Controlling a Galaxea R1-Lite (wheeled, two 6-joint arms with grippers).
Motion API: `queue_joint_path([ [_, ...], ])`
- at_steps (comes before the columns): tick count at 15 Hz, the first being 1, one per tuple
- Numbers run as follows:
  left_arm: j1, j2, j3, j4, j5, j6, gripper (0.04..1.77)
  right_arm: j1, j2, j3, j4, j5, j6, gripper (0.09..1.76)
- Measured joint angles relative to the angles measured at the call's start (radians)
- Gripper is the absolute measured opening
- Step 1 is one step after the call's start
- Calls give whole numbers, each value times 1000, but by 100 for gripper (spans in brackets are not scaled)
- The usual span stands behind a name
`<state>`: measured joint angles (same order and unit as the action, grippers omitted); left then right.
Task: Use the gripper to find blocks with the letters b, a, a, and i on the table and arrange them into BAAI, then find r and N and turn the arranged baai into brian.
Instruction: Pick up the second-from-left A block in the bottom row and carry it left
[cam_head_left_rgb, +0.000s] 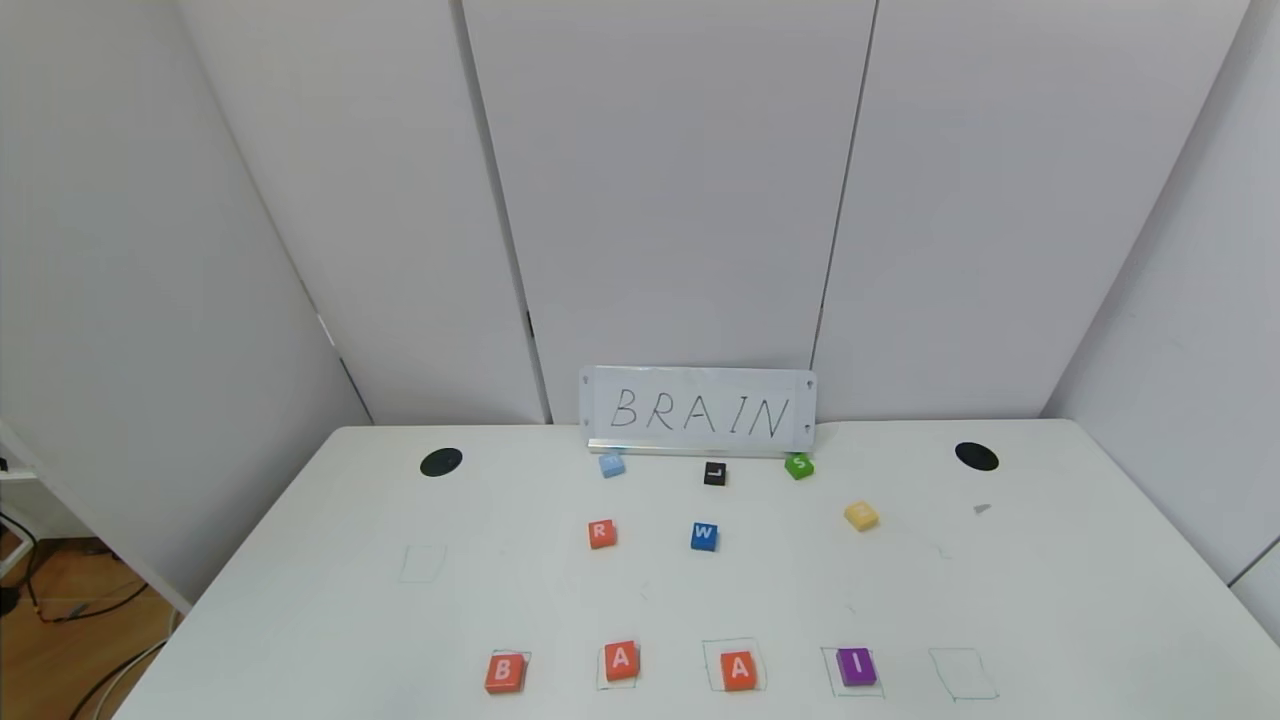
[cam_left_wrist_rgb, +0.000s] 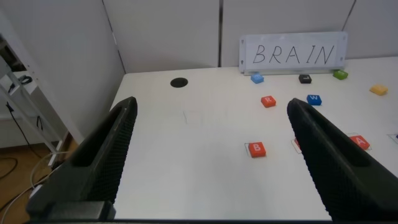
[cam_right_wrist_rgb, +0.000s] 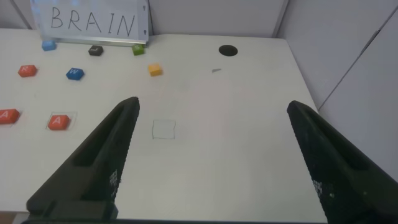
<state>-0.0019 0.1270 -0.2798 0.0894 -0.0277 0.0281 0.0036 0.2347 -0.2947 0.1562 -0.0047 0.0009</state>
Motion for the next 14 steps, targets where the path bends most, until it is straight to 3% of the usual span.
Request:
queue_joint_path([
  [4,-31,123,-99,0,15,0,172,6,139,-94,-34,0,-1,171],
  [9,-77,401,-243,-2,33,-7,172,13,481,-188,-213,9,-1,171],
  [14,-81,649,-389,6,39,-12,172,13,736,-280,-214,12,0,171],
])
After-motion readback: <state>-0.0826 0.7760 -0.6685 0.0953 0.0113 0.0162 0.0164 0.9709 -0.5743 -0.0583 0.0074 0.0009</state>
